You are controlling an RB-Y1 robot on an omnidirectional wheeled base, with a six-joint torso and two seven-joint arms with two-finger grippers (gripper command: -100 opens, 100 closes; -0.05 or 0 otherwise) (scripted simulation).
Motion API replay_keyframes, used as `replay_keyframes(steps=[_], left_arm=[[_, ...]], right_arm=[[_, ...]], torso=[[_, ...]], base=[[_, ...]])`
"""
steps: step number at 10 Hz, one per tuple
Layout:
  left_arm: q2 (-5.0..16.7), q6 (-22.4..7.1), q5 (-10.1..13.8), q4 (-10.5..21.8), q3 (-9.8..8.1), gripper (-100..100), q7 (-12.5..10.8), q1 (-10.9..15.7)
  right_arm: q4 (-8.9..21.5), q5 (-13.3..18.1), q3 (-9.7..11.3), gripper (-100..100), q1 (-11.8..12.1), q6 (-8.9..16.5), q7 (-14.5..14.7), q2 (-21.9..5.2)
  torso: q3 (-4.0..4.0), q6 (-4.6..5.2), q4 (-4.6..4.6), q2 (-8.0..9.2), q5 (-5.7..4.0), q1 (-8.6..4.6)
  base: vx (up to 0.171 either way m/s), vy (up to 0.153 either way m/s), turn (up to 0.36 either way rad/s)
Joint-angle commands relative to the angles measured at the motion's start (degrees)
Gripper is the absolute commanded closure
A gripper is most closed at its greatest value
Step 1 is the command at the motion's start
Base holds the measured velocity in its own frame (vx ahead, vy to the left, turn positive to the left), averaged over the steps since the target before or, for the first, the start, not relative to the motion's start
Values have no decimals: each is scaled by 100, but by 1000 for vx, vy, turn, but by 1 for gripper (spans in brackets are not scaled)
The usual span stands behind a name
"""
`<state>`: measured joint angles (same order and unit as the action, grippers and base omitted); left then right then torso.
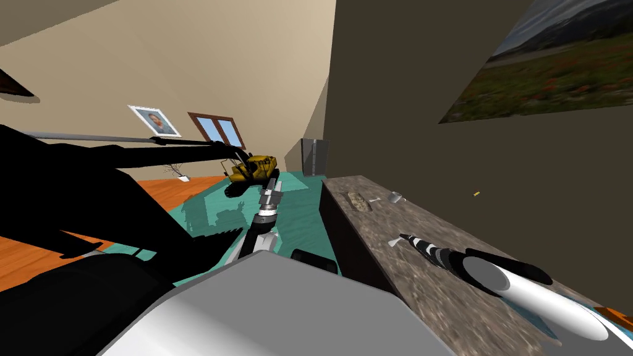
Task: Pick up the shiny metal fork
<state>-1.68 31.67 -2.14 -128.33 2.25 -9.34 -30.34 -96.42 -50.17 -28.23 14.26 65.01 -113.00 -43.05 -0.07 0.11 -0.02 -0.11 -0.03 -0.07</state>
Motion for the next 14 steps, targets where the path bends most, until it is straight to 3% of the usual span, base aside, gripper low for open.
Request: replay_keyframes(steps=[1,14], left_arm=[[0,0,0,0,0,0,0,0],[0,0,0,0,0,0,0,0]], right_arm=[[171,-212,-43,-100,-8,286,-286,-146],[1021,-1342,-188,-100,137,2098,-2207,-860]], torso=[[0,0,0,0,0,0],[-4,1,-2,-7,-2,-5]], base=[[12,-18,175],[22,-29,112]])
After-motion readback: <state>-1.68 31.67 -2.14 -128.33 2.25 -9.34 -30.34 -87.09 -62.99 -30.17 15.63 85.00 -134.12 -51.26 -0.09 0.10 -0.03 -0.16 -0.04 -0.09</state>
